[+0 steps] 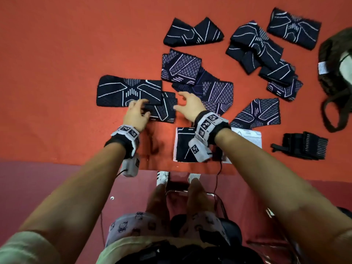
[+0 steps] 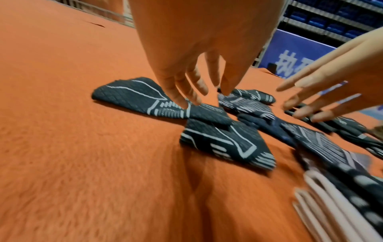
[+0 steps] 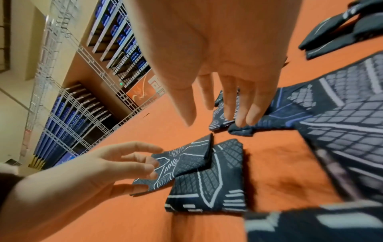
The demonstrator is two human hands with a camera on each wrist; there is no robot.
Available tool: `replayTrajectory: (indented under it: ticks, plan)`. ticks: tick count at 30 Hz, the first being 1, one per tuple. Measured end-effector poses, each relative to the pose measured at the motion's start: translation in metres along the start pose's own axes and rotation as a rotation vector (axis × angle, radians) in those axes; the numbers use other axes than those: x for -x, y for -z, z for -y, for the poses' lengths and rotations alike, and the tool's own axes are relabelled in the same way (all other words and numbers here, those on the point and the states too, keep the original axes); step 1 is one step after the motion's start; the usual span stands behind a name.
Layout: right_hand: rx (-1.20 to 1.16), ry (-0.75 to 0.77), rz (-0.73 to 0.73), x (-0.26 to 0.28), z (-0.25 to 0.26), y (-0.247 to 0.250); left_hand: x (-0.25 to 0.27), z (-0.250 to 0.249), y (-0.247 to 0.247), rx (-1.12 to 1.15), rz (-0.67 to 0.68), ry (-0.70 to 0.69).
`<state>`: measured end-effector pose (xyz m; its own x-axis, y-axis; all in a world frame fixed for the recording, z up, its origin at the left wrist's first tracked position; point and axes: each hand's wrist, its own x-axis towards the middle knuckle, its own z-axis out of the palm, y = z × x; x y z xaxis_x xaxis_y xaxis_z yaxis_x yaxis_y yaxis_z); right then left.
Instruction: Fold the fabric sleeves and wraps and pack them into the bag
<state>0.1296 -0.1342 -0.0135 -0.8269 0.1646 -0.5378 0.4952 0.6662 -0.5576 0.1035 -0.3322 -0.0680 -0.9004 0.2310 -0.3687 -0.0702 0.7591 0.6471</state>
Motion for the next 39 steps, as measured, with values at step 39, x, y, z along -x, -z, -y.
replayTrajectory:
  ticks: [39]
  plan:
    - [-1.127, -0.028, 0.092, -0.004, 0.054, 0.089, -0.035, -0.081, 0.087, 0.928, 0.316, 0.1]
